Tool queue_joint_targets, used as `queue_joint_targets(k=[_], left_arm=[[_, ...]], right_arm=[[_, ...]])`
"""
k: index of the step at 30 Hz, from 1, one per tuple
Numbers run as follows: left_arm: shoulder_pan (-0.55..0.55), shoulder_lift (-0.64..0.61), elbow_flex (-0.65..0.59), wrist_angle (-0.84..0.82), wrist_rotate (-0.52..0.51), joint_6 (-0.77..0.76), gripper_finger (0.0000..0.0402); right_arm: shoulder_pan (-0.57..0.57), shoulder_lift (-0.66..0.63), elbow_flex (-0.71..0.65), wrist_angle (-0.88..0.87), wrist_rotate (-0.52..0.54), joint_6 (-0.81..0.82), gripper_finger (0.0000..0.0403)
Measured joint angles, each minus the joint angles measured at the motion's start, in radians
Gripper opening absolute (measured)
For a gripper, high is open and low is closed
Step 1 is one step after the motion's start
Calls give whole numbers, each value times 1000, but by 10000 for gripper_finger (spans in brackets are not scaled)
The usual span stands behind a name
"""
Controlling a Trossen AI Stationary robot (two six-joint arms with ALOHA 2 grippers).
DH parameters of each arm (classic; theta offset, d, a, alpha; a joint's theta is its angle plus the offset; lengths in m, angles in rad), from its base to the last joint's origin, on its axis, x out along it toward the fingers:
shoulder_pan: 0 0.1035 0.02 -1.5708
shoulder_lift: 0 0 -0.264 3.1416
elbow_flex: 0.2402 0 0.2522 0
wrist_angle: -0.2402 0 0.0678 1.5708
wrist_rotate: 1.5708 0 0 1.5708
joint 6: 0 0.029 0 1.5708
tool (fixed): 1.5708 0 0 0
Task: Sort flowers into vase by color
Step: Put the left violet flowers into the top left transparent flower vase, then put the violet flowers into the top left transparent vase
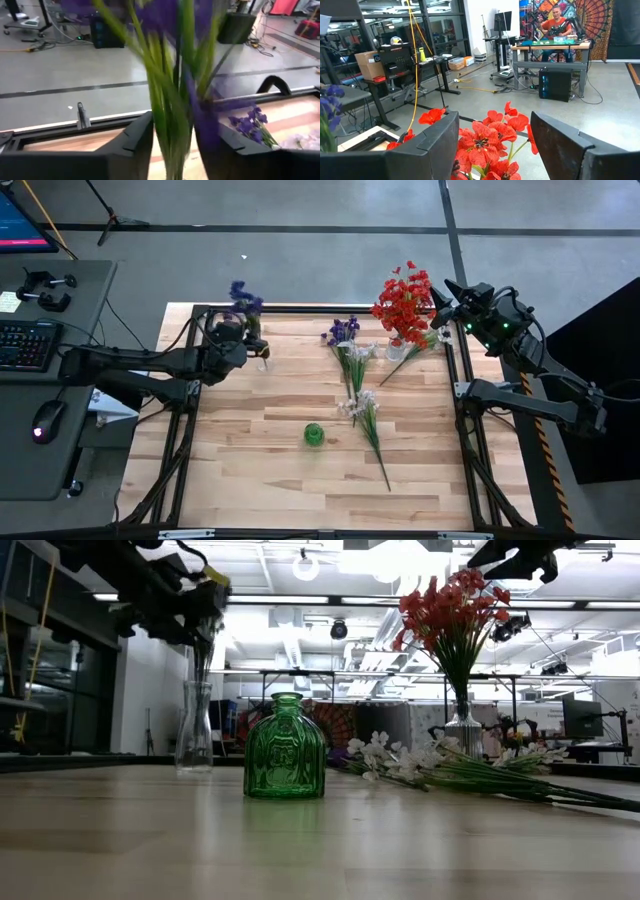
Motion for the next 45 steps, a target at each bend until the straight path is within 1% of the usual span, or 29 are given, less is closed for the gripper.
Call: queue_joint_targets(k=[6,9,12,15,20,22,25,27,30,32,35,37,39,42,45], left_arm=[[0,-2,3,-3,36,7,179],[0,-18,27,-12,99,31,192],[-3,-44,68,-70,190,82,197],[-13,-76,119,-176,247,90,198],[-45,-141,189,-370,272,41,198],[-58,-169,199,-407,274,10,198],[-78,-206,211,-403,295,-30,198],[-92,-223,220,-381,319,-47,198],[-109,-232,236,-317,342,-35,198],[-114,-232,245,-247,342,-15,198],[-113,-223,247,-122,349,42,198],[-113,-208,248,-68,366,75,198],[-113,-186,248,-46,383,93,198],[-112,-150,247,-53,391,97,198],[-111,-128,247,-52,391,115,198]], right_arm=[[0,0,0,0,0,-2,236],[0,0,0,0,9,-3,236],[0,0,0,-1,22,-3,236],[0,0,0,-1,36,-3,236],[0,0,0,-1,37,-3,236],[0,0,0,-1,37,-3,236],[0,0,0,-1,33,18,236],[0,0,0,-1,-10,38,236],[0,-2,0,-2,-92,49,236],[1,-8,1,-13,-111,54,236],[0,-10,36,-97,-111,76,236],[0,-10,75,-170,-128,76,236],[0,-8,114,-216,-182,83,236],[0,-7,159,-261,-285,137,236],[2,-7,179,-271,-428,218,236]])
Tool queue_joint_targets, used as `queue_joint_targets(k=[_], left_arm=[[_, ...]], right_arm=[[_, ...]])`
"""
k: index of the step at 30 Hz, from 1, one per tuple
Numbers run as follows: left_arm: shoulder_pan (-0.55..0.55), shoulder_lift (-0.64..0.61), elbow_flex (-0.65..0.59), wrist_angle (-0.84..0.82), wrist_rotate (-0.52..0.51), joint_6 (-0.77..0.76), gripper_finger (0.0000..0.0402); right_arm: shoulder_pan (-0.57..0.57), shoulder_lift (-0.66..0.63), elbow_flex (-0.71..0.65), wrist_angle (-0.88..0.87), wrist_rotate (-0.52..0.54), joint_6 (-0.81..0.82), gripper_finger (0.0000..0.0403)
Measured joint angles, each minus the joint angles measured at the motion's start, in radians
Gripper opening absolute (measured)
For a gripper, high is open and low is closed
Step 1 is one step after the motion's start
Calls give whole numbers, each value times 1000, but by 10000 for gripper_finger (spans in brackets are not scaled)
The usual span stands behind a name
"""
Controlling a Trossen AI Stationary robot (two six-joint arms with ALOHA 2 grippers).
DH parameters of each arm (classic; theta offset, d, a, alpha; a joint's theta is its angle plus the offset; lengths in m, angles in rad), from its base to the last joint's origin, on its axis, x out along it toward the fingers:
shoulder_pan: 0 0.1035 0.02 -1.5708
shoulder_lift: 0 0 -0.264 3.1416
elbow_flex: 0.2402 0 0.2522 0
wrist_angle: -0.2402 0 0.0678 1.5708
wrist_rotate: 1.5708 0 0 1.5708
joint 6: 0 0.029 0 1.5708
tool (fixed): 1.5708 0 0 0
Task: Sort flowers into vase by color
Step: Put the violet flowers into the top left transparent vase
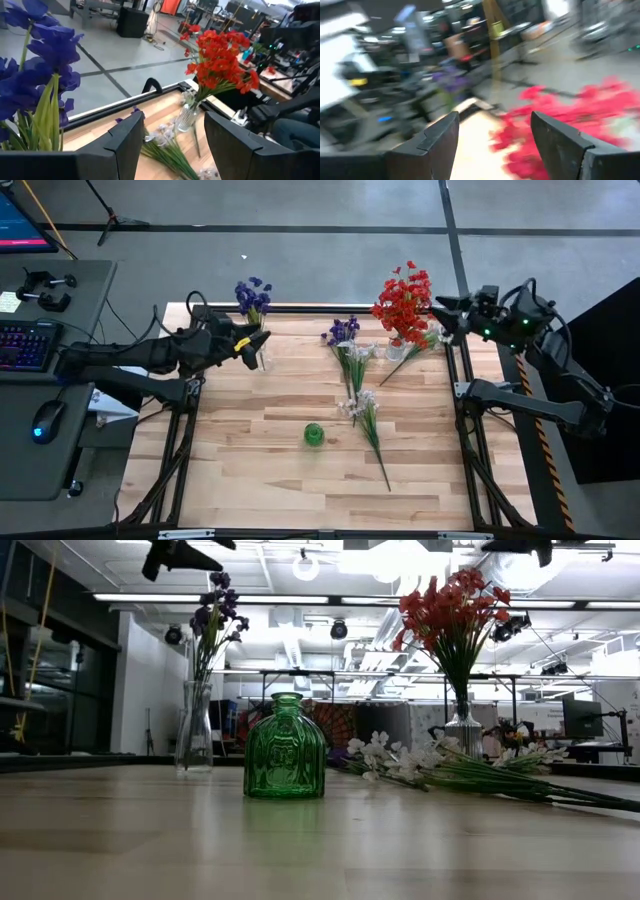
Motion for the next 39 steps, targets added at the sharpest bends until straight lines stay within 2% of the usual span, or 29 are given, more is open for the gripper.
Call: queue_joint_targets(k=[5,10,13,15,17,22,25,29,34,39], left_arm=[[0,-9,0,0,-11,5,198],[0,-53,0,0,-43,26,198],[12,-87,0,0,-81,75,198],[35,-111,0,-8,-71,86,198],[65,-140,0,-50,-5,101,198],[144,-209,0,-247,263,99,198],[178,-235,-1,-322,424,101,198],[202,-249,-1,-335,537,127,198],[220,-255,-1,-308,551,197,198],[245,-253,-1,-307,540,198,198]], right_arm=[[79,45,0,10,-164,135,236],[260,162,-1,37,-176,174,236],[377,248,-1,41,-109,231,236],[454,310,-1,46,-48,293,236],[528,380,-1,51,22,366,236],[660,600,13,128,228,582,236],[686,761,83,75,294,670,236],[673,956,213,-101,303,778,236],[625,1141,336,-299,285,828,236],[579,1241,361,-331,223,816,236]])
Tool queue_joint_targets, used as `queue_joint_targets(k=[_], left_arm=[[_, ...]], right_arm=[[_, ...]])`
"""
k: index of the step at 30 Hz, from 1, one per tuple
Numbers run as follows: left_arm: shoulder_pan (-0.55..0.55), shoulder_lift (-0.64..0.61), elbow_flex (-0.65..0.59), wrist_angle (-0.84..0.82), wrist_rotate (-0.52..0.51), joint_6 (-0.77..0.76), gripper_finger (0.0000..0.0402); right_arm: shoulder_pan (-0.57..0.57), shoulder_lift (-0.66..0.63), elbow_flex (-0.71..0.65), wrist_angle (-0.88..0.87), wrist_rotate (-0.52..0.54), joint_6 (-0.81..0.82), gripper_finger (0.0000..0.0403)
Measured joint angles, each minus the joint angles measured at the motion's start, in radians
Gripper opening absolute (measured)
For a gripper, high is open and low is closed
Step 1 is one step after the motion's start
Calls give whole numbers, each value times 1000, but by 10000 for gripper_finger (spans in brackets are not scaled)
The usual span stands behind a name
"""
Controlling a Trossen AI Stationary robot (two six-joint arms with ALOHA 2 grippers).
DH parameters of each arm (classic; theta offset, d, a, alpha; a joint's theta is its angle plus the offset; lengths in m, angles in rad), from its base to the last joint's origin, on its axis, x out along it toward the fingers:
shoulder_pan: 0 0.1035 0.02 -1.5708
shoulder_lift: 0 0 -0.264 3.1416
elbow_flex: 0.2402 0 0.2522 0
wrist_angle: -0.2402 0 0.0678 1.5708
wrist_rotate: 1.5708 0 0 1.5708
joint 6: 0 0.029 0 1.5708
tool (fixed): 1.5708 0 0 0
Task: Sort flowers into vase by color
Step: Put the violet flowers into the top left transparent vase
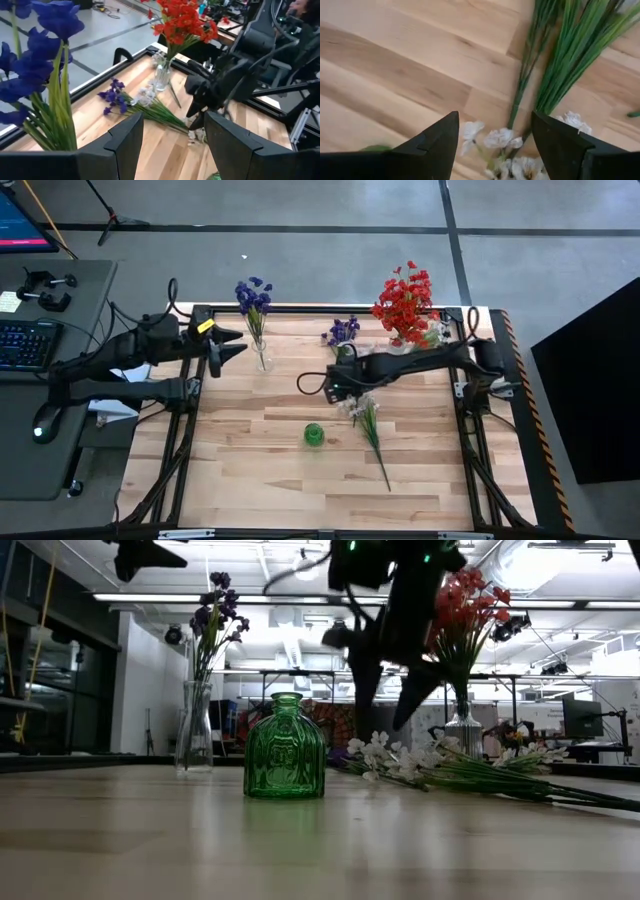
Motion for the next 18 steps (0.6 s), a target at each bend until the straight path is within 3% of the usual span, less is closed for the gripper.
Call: queue_joint_targets(k=[6,13,18], left_arm=[[13,2,0,1,-5,-1,198],[14,21,0,23,-96,-2,198],[14,53,0,83,-103,-2,198]], right_arm=[[-67,42,-19,-14,-46,-41,236],[-128,79,-19,73,-95,-96,236],[-157,95,-19,71,-68,-96,236]])
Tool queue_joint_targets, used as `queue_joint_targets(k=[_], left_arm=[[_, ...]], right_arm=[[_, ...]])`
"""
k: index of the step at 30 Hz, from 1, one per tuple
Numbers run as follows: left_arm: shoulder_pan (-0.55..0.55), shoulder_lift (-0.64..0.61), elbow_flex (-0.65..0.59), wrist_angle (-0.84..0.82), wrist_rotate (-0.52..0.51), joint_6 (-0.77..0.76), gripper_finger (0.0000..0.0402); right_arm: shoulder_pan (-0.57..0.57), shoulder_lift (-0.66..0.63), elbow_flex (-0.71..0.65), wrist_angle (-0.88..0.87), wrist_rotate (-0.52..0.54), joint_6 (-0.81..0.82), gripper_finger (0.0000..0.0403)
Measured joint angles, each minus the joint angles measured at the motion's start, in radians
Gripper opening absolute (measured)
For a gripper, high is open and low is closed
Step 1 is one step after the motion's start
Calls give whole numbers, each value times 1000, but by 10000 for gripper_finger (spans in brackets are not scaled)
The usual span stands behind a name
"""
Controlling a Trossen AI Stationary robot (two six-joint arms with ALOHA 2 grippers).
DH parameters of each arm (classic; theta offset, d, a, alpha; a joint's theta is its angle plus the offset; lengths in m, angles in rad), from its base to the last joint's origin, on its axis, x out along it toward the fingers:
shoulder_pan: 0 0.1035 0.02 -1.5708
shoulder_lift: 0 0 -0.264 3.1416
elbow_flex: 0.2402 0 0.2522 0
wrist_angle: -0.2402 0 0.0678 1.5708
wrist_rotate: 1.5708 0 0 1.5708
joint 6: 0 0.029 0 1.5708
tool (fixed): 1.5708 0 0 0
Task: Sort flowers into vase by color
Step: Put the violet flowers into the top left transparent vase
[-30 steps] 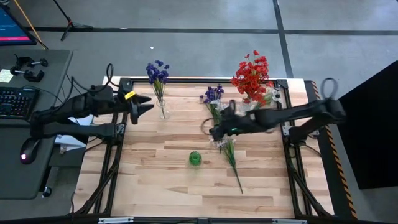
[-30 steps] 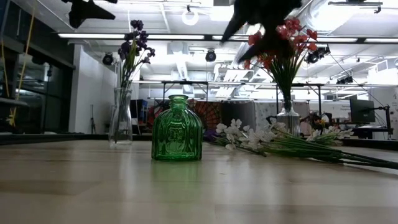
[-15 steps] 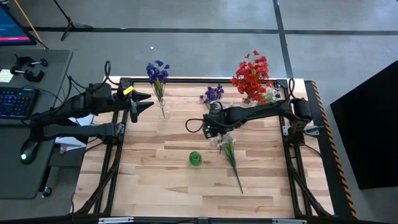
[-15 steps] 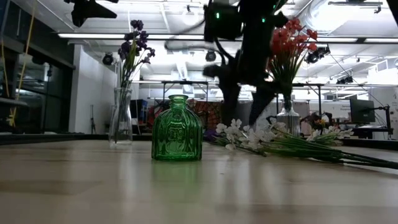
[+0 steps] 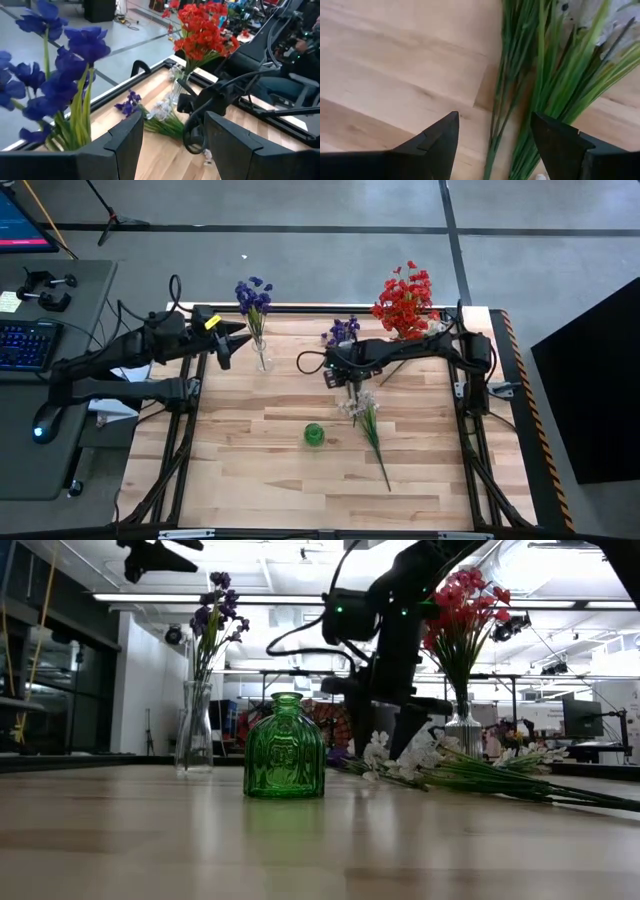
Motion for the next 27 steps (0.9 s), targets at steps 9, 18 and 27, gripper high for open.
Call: queue_joint_targets(k=[9,18,27], left_arm=[[0,48,0,22,0,-16,198],[0,62,0,24,0,-16,197],[0,62,0,38,0,-19,197]], right_arm=[[-6,8,-1,8,6,0,236],[-6,20,-1,47,30,3,236],[-7,90,2,63,55,26,236]])
